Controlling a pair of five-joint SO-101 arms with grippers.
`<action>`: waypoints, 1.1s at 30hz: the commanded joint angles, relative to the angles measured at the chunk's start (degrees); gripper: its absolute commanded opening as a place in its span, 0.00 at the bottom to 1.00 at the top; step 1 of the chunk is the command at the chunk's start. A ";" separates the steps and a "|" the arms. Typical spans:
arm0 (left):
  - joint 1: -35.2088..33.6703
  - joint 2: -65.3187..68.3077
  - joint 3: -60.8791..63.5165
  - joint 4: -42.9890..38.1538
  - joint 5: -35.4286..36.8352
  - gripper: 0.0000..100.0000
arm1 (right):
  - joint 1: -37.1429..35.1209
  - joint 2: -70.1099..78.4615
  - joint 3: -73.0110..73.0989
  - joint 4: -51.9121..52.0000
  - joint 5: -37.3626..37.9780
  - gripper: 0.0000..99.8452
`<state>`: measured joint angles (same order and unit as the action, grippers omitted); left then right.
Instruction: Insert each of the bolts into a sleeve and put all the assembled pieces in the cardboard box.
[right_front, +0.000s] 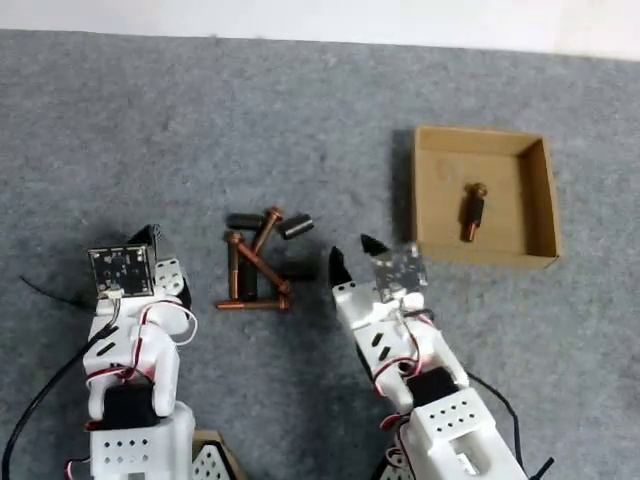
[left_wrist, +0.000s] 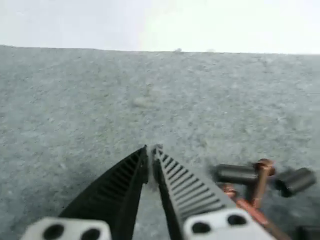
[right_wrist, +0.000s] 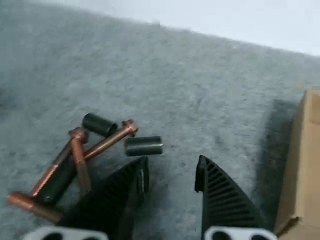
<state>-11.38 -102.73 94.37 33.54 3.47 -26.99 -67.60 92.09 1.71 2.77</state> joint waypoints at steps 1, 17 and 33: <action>-1.80 -0.40 0.04 -1.23 -1.41 0.05 | -2.15 -0.48 -8.48 6.73 0.53 0.14; -1.54 -0.40 1.63 -1.32 -5.54 0.05 | -5.85 1.63 -13.49 9.98 0.53 0.14; -1.45 0.04 2.86 -3.25 -5.80 0.05 | -5.67 57.89 -49.98 9.80 0.53 0.14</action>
<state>-12.53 -102.64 96.04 31.52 -1.89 -32.26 -20.13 53.14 11.65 2.77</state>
